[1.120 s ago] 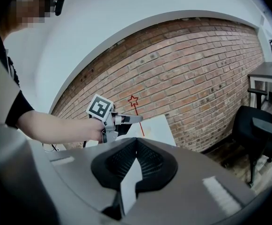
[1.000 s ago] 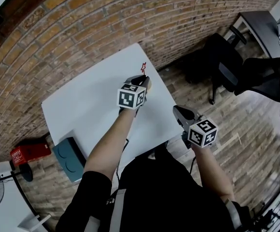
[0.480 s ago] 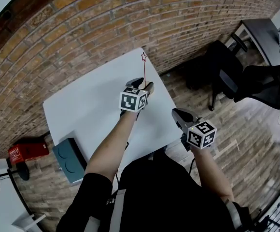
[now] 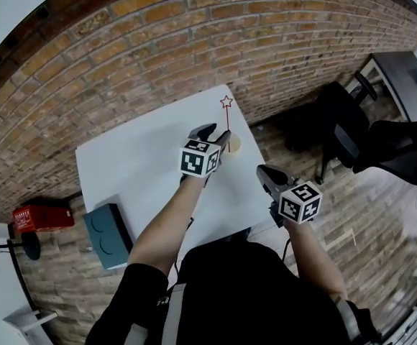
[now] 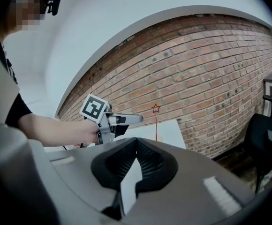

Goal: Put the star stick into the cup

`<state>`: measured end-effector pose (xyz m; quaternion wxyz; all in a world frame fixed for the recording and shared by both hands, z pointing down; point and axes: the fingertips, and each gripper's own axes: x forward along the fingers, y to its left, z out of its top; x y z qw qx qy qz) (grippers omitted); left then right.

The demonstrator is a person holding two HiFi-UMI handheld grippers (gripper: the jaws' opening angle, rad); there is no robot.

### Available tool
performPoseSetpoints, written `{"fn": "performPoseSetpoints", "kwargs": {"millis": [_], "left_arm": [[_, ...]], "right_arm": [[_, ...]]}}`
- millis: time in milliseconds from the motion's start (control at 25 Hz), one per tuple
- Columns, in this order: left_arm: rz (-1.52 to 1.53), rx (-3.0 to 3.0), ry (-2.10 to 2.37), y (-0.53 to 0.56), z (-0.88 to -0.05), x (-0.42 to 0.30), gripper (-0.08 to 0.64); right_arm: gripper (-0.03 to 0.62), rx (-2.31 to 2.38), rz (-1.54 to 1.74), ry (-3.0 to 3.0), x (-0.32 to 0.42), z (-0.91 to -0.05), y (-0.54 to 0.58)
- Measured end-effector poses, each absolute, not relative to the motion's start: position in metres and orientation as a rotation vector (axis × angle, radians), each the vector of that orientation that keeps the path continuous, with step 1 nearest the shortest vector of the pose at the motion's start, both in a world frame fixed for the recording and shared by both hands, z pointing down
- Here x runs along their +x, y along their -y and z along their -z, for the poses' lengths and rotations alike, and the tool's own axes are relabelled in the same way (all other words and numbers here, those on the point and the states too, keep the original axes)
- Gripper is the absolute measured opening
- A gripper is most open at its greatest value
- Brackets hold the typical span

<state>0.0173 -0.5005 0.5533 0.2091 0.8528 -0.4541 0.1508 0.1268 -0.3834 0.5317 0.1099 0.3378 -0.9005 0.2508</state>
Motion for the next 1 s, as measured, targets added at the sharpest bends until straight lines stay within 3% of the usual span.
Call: {"fn": "performPoseSetpoints", "kwargs": {"millis": [720, 880, 1000], "left_arm": [[-0.339, 2.436, 1.482, 0.465, -0.472, -0.013, 0.085], [-0.29, 2.388, 1.564, 0.45, -0.468, -0.026, 0.017], [-0.233, 2.339, 1.612, 0.436, -0.465, -0.039, 0.006]], "right_arm": [[0.002, 0.985, -0.605, 2.743, 0.14, -0.492, 0.427], [0.0, 1.001, -0.521, 2.768, 0.147, -0.48, 0.426], [0.0, 1.031, -0.412, 2.788, 0.152, -0.469, 0.425]]}}
